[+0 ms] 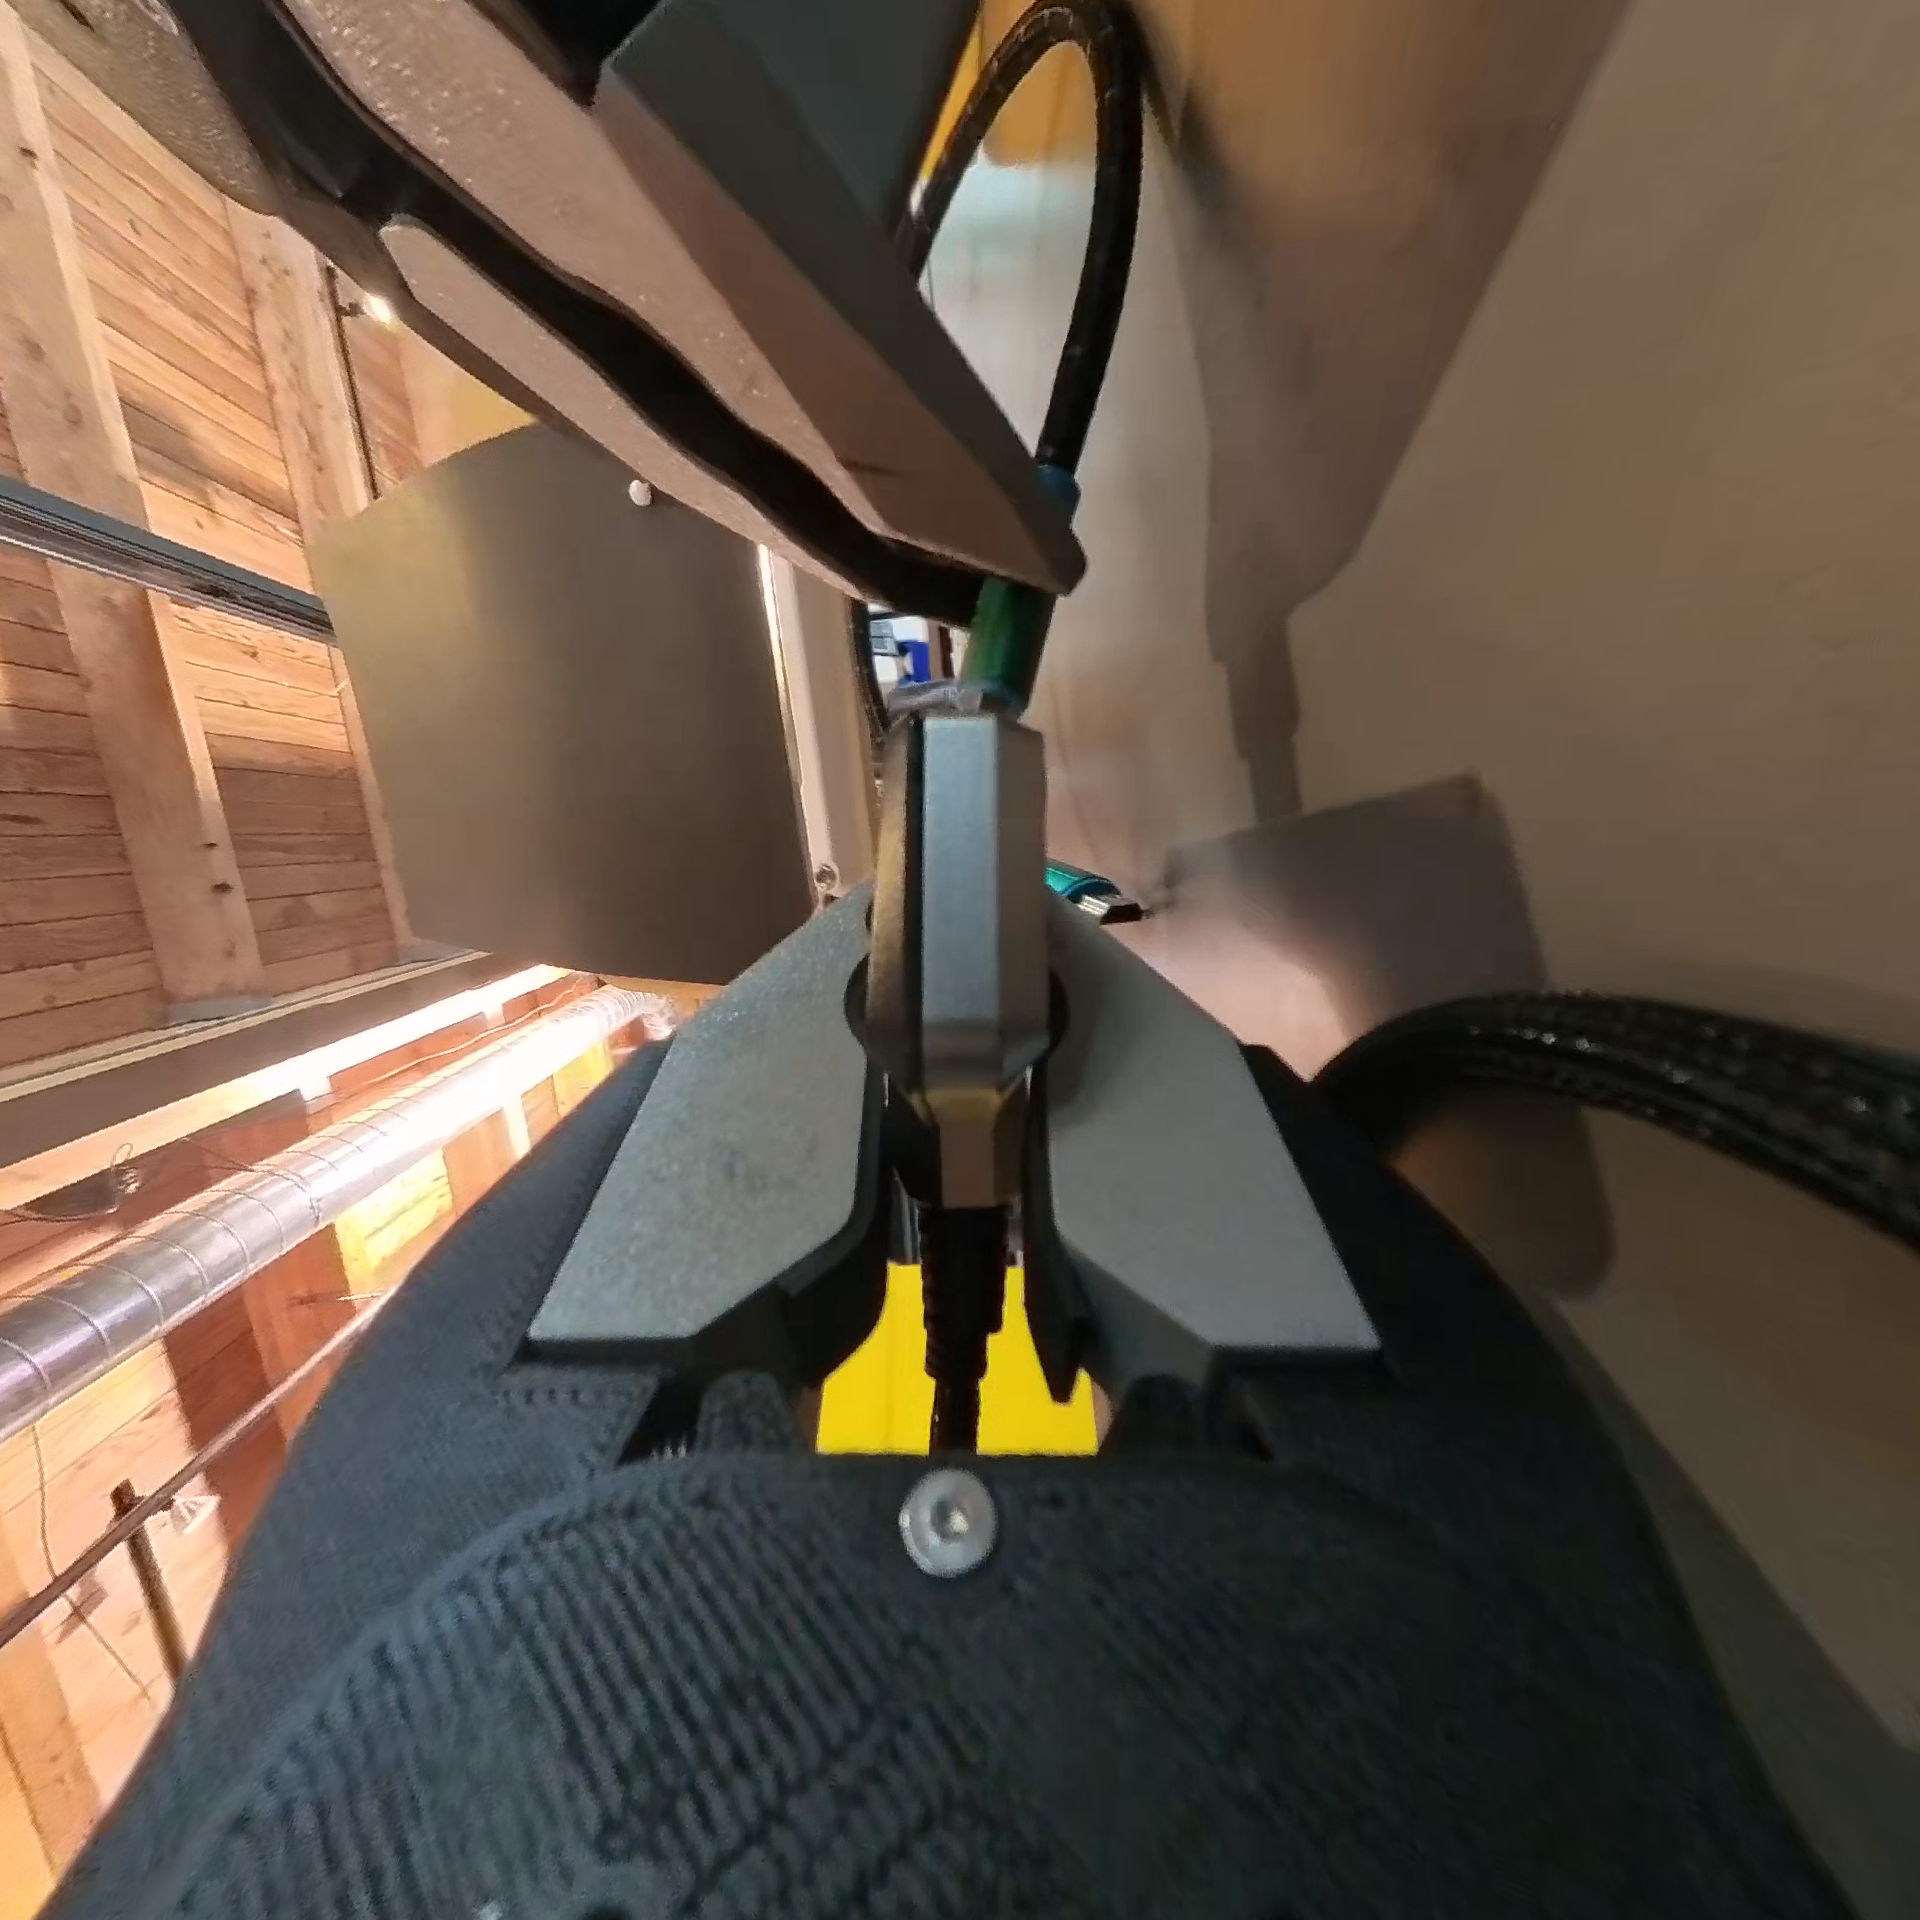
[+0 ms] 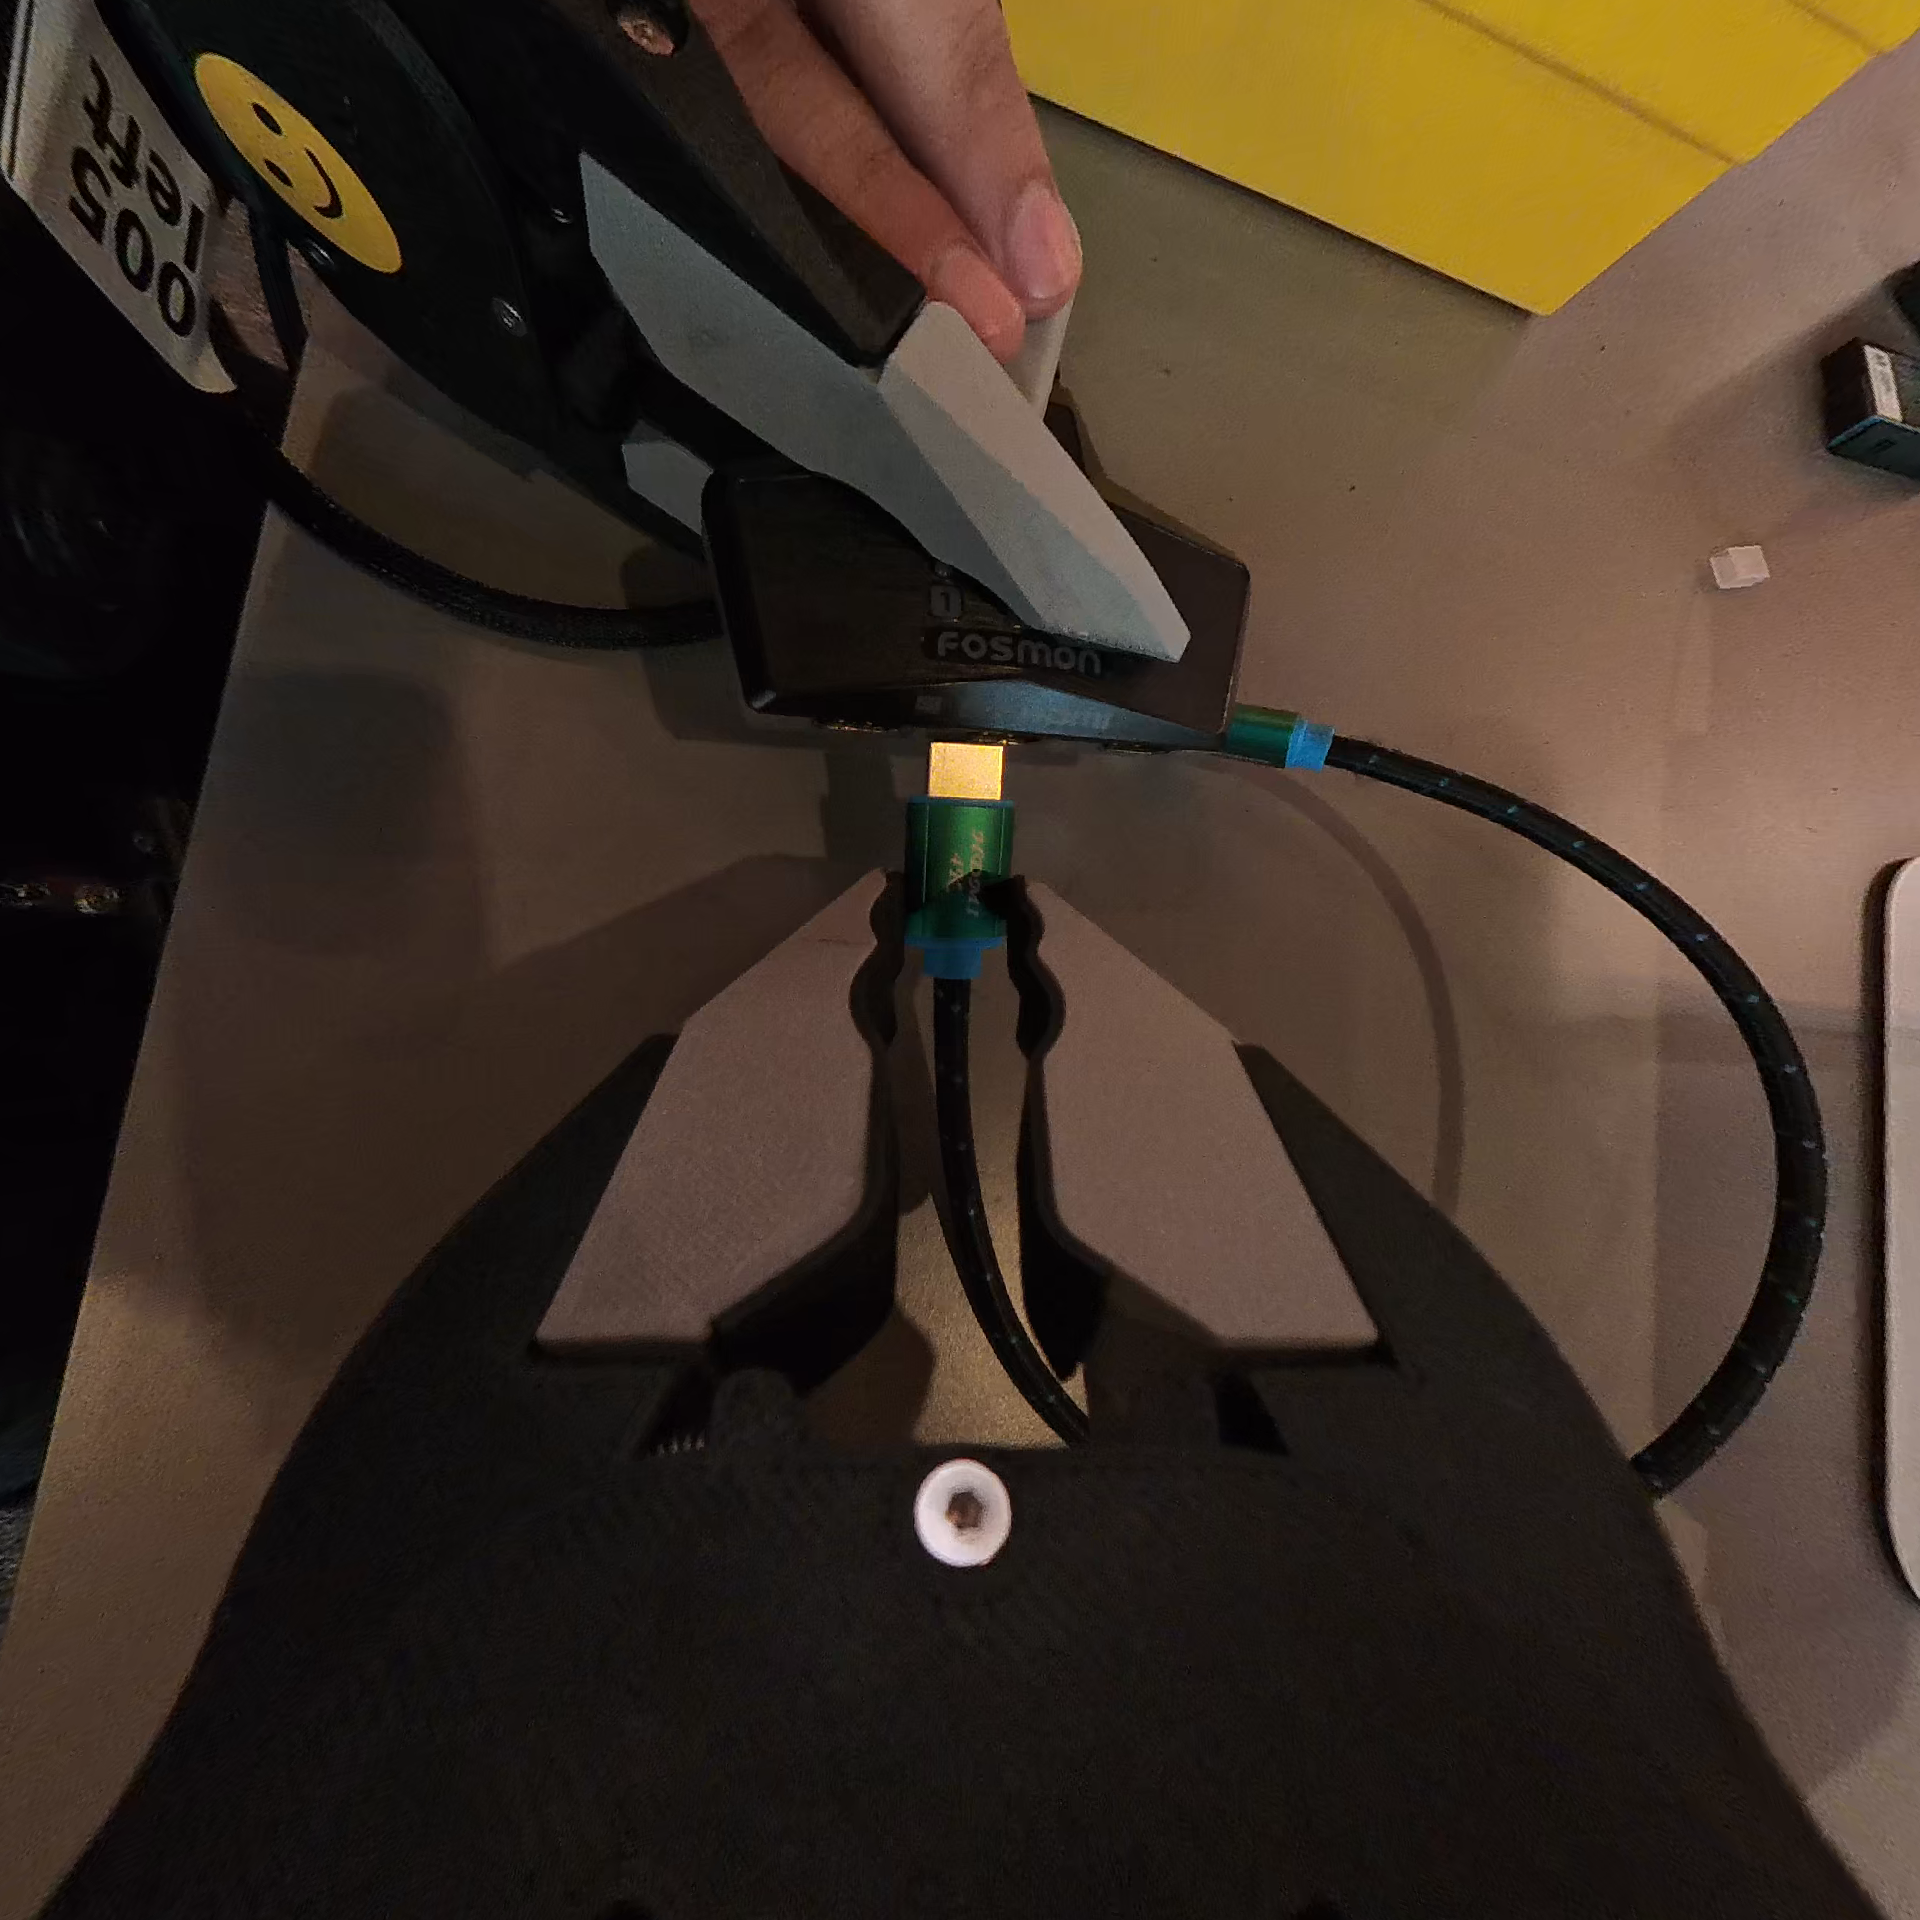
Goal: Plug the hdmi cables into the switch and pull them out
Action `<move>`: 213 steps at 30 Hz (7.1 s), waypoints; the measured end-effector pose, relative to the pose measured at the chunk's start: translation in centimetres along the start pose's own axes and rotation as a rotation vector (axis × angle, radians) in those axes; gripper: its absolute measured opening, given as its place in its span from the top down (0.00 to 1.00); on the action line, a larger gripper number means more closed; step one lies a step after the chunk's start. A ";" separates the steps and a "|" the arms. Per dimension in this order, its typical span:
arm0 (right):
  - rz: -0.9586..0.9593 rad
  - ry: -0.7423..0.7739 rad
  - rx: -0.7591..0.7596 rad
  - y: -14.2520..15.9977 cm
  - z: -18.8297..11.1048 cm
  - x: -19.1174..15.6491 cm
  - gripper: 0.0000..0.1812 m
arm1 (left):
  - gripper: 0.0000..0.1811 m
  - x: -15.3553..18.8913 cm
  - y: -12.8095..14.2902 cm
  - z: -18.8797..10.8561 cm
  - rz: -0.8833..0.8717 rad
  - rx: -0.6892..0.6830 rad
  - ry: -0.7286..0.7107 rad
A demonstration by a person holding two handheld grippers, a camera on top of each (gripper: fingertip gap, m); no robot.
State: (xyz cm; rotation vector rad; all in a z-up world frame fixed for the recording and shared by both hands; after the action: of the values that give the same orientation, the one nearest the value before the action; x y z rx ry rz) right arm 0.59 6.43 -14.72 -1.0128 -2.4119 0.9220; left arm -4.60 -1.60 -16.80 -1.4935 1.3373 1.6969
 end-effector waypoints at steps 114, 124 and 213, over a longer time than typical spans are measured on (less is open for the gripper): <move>-0.022 0.051 0.005 -0.3 0.4 1.5 0.92 | 0.90 -0.1 -0.6 1.0 0.138 -0.085 0.049; 0.099 -0.060 0.031 -0.1 -0.4 3.1 0.90 | 0.89 0.1 -0.1 2.0 0.042 -0.057 0.051; 0.014 -0.082 0.514 -1.7 -7.0 0.3 0.91 | 0.89 -5.9 -2.0 2.3 -0.841 0.289 0.712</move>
State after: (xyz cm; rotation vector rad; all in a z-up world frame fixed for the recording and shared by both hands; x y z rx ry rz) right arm 3.38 8.77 -8.50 -0.8063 -2.0565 1.5093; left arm -2.30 2.59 -12.10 -2.1393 0.9401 0.4408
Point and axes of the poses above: each gripper's, where its closed fingertips meet, z out along the fingers, y out of its underside, x = y × z across the jaws, the point moved 6 cm from there along -z, back along the fingers, and after that the axes turned 15 degrees about z, right-handed, at the moved point
